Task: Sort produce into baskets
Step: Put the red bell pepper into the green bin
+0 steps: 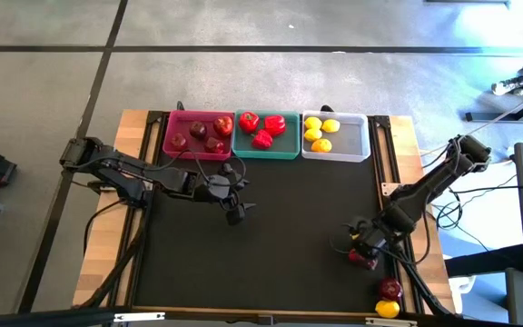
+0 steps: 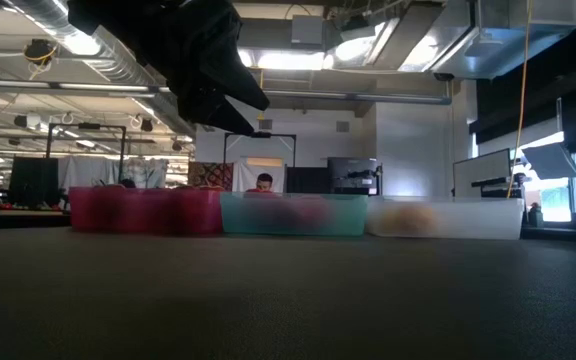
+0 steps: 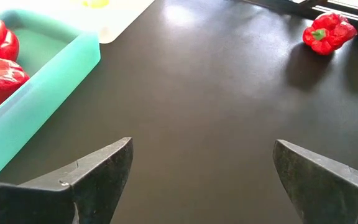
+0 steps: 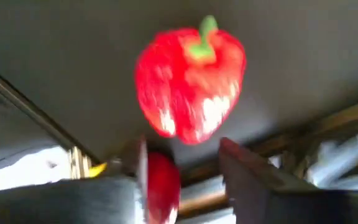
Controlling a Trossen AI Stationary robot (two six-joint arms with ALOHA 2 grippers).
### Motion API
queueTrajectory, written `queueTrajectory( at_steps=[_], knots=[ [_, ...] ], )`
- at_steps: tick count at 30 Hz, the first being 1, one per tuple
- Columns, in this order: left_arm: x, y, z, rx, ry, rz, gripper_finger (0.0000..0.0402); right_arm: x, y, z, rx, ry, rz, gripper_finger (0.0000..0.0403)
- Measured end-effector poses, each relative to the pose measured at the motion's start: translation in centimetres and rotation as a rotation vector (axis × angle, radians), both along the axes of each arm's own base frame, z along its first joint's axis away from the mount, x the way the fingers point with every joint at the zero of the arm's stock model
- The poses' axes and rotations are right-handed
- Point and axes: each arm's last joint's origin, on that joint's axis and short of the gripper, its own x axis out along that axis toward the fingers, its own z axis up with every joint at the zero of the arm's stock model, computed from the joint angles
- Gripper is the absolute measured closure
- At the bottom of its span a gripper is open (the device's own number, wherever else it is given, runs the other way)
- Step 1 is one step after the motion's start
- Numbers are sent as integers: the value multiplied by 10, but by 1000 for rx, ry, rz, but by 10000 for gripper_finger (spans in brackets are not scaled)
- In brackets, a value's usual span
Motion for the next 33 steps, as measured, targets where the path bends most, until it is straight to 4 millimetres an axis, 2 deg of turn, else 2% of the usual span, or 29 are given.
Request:
queueTrajectory(
  at_steps=[4, 8, 13, 18, 22, 26, 30, 33],
  knots=[
    [0, 0, 0, 0, 0, 0, 21, -5, -1, 0, -31, 60, -50, 183],
    [0, 1, 0, 0, -1, 2, 21, 0, 5, 1, -43, -66, -49, 117],
    [0, 1, 0, -2, -1, 3, 21, 0, 17, -2, -73, -139, -46, 54],
    [0, 1, 0, -2, -1, 3, 21, -7, 22, -17, -196, -38, -53, 13],
    [0, 1, 0, -2, -2, 3, 21, -4, 27, -29, -243, 0, -40, 4],
    [0, 1, 0, -2, -2, 3, 21, 2, 34, -40, -247, -10, 29, 16],
    [0, 1, 0, -2, -1, 3, 21, 4, 36, -49, -281, 11, 56, 50],
    [0, 0, 0, -2, -2, 3, 21, 5, 37, -52, -283, 13, 73, 96]
  ],
)
